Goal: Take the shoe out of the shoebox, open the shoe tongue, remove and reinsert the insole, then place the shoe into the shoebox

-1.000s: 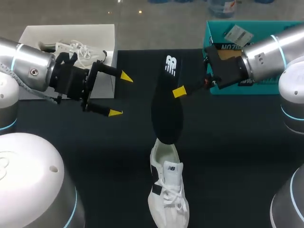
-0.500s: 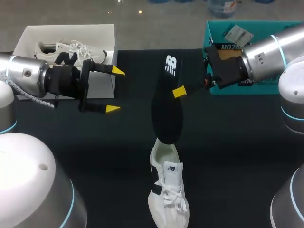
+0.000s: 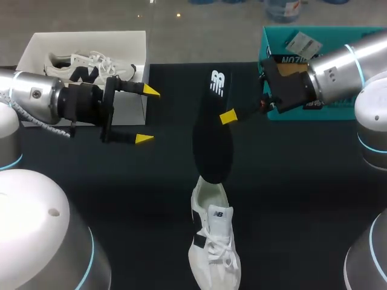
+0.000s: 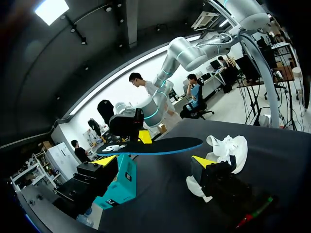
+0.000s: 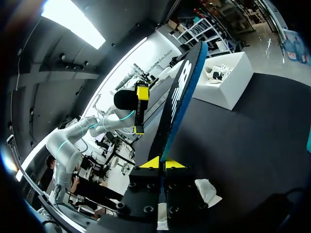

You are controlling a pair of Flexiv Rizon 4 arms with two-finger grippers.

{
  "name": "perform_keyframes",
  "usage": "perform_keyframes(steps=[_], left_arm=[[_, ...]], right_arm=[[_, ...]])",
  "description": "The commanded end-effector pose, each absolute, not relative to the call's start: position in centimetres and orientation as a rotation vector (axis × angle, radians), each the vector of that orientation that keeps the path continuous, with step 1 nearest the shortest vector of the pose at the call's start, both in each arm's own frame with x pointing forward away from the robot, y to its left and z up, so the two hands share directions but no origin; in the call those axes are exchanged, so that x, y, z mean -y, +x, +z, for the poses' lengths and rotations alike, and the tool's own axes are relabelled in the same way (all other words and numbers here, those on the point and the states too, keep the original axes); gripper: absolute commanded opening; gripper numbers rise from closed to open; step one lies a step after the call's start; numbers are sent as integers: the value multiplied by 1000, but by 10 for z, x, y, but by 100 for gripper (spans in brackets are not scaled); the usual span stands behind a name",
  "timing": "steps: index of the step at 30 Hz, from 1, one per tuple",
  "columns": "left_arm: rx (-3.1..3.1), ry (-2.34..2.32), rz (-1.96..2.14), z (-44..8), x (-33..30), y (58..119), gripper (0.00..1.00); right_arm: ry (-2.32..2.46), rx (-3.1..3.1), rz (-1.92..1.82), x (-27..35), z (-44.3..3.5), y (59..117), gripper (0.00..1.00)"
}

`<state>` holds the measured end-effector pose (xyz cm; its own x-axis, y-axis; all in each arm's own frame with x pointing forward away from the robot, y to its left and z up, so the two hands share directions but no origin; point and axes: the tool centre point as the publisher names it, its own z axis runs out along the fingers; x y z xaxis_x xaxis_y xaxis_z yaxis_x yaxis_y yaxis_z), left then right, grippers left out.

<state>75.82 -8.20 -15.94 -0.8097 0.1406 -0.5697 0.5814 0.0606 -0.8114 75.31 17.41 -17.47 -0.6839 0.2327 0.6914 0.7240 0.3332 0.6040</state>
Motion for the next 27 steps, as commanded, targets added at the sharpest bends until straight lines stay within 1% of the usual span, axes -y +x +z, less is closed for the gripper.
perform_keyframes(steps=[1, 6, 11, 18, 22, 27], left_arm=[[-2007, 728, -1805, -160, 82, 759, 100], [-2007, 728, -1805, -160, 82, 759, 100], [-2187, 739, -1627, -164, 79, 755, 100], [-2376, 722, -1409, -166, 67, 721, 100], [-2444, 690, -1325, -177, 52, 705, 100], [-2493, 628, -1332, -193, 34, 691, 100]], right_arm=[[-842, 2117, -1325, -175, -175, 753, 0], [-842, 2117, -1325, -175, -175, 753, 0], [-842, 2117, -1325, -175, -175, 753, 0], [-842, 2117, -1325, -175, -175, 753, 0], [-842, 2117, -1325, -175, -175, 753, 0], [-842, 2117, -1325, -175, -175, 753, 0]])
